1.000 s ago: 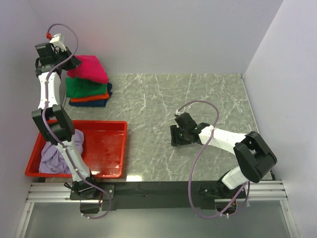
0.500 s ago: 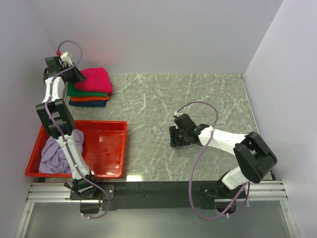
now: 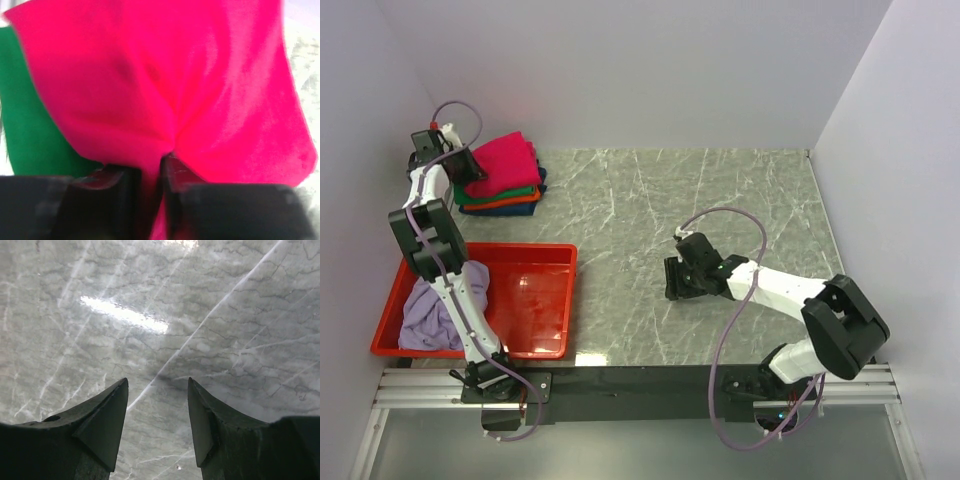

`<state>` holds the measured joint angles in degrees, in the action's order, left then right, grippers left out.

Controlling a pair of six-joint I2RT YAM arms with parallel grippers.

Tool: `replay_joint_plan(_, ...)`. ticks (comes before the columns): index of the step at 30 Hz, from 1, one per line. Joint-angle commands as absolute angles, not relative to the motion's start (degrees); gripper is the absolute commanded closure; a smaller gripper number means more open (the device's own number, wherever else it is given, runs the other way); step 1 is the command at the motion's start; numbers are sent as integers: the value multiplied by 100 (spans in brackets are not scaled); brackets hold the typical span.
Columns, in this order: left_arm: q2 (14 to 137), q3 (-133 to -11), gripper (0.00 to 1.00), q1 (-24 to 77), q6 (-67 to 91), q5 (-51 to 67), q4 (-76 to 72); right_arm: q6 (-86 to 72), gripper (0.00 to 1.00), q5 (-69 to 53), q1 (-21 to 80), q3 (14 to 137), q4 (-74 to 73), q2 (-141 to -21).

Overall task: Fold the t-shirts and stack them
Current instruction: Neatly place the folded tshirt to the corner

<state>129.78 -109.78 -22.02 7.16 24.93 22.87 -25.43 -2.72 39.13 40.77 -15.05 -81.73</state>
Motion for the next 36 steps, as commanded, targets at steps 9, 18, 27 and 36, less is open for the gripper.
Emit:
replay_joint_plan(9,11692,-10538,4,-2373,1160,388,2399,-2514,40,-281,3946,3973,-1283,-7708)
replay_joint_plan(18,10057,-9766,2,-1873,2029,-938,2444,-2505,38,-229,3955,3999,-1301,-7541)
replay_joint_plan(27,7271,-7042,1,243,2784,-2055,1381,-2426,30,324,3929,4078,-1546,-6944)
replay_joint_plan(36,6012,-5318,1,3022,3321,-3111,1537,-2250,24,843,3665,4359,-1846,-6320)
